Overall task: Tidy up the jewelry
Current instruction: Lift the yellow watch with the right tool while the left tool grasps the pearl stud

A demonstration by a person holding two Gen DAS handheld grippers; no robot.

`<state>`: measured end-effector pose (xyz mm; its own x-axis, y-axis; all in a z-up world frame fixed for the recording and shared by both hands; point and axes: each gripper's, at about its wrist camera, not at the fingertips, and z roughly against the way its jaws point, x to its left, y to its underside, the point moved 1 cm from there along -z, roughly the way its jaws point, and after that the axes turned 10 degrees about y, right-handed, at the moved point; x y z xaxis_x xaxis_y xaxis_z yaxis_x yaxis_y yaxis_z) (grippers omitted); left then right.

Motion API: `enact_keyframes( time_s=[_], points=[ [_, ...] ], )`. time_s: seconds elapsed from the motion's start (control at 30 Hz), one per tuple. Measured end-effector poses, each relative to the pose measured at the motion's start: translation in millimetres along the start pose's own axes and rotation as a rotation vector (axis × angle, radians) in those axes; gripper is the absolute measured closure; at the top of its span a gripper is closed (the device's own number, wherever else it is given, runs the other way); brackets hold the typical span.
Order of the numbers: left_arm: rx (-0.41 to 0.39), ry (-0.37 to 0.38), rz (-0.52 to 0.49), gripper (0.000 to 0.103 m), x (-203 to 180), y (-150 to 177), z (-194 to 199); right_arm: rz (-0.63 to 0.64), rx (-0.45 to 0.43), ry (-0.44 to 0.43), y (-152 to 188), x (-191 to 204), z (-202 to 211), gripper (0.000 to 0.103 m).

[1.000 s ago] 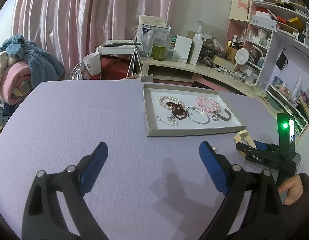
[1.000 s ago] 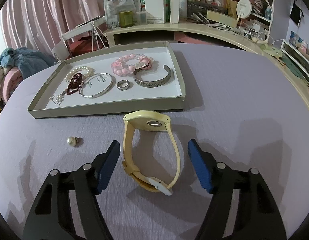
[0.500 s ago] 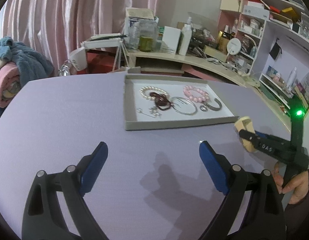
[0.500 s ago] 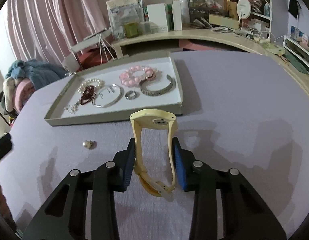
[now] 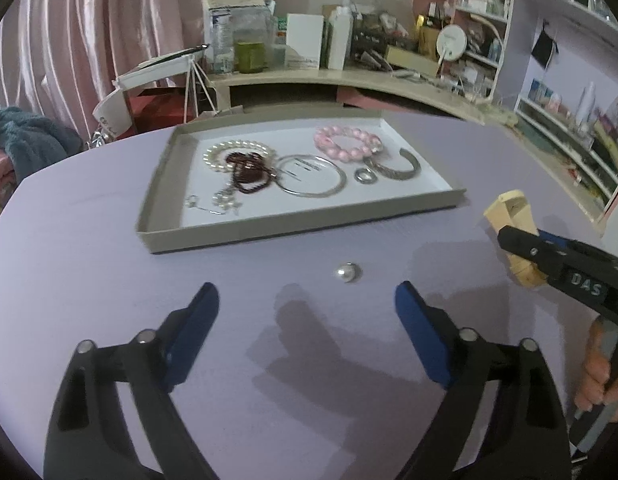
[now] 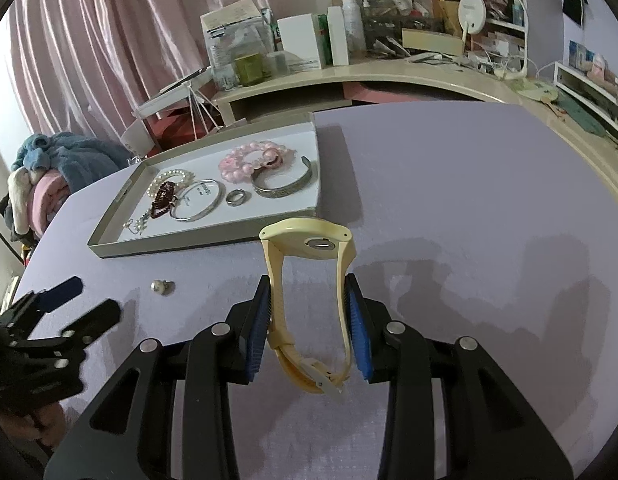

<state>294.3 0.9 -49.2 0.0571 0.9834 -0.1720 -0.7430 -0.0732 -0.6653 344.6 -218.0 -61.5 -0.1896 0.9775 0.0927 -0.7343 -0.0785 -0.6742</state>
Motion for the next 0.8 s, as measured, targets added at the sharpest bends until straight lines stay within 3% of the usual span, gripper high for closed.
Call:
enact_keyframes(
  time_s=[0.5, 0.57, 0.63, 0.67, 0.8],
  points=[
    [0.072, -0.081, 0.039, 0.051, -16, -13, -47, -0.009, 0.007, -0.032, 1, -8, 3, 0.065],
    [0.067, -0.079, 0.042, 0.061, -17, -14, -48, -0.011, 0.010, -0.035, 1, -7, 3, 0.065],
    [0.063, -0.072, 0.041, 0.081, -17, -16, -49, -0.010, 0.012, -0.035, 2, -7, 3, 0.065],
    [0.062, -0.068, 0.042, 0.086, -17, -16, -49, -0.009, 0.012, -0.035, 2, -7, 3, 0.065],
    [0.056, -0.051, 0.058, 0.090, -13, -16, -47, -0.007, 0.011, -0.036, 2, -7, 4, 0.065]
  ],
)
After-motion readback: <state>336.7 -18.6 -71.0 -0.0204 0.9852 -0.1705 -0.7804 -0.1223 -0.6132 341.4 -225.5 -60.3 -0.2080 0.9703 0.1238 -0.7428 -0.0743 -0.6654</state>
